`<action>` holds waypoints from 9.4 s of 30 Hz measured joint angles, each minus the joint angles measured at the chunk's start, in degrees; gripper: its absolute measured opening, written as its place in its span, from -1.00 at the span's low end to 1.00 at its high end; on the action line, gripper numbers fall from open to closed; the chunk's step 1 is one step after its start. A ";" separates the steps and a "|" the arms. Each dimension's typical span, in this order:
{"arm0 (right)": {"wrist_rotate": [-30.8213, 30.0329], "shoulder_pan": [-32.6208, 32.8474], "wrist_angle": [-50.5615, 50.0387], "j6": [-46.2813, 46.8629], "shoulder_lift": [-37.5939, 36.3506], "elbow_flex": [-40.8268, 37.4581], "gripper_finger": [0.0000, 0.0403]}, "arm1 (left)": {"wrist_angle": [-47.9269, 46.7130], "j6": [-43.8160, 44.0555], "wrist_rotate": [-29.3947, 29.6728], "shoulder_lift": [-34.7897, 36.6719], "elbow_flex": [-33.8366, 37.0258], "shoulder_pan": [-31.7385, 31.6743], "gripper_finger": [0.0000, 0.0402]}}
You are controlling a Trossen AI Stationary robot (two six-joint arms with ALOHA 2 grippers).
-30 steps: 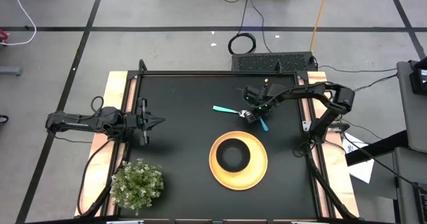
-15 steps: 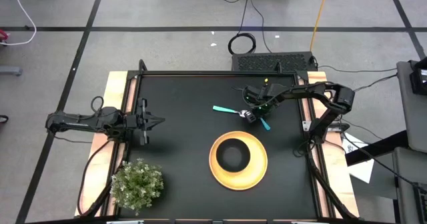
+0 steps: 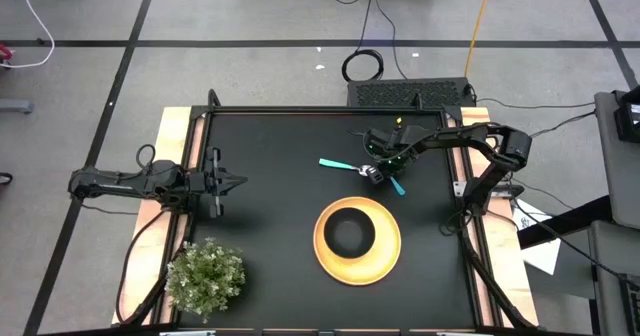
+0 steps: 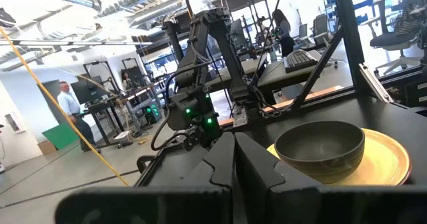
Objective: Set table place
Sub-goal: Put the blue fork to the right of the black bowl on the yellow plate
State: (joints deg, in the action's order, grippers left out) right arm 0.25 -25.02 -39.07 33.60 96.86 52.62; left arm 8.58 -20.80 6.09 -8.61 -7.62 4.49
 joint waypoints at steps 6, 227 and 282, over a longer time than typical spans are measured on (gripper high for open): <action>0.02 0.00 0.02 -0.02 0.02 0.00 -0.97 | 0.00 0.00 0.00 0.00 0.00 0.00 -0.90; -7.04 50.14 -3.89 69.25 -10.97 2.84 -1.00 | 1.58 -1.53 -1.01 -0.01 0.02 0.02 -0.90; -3.37 45.99 0.13 61.86 -4.37 2.89 -1.00 | 2.01 -0.92 -1.60 -0.01 0.02 0.04 -0.90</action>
State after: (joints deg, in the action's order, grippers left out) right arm -3.11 20.97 -38.94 95.46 92.49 55.51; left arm 10.59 -21.71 4.49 -8.62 -7.60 4.54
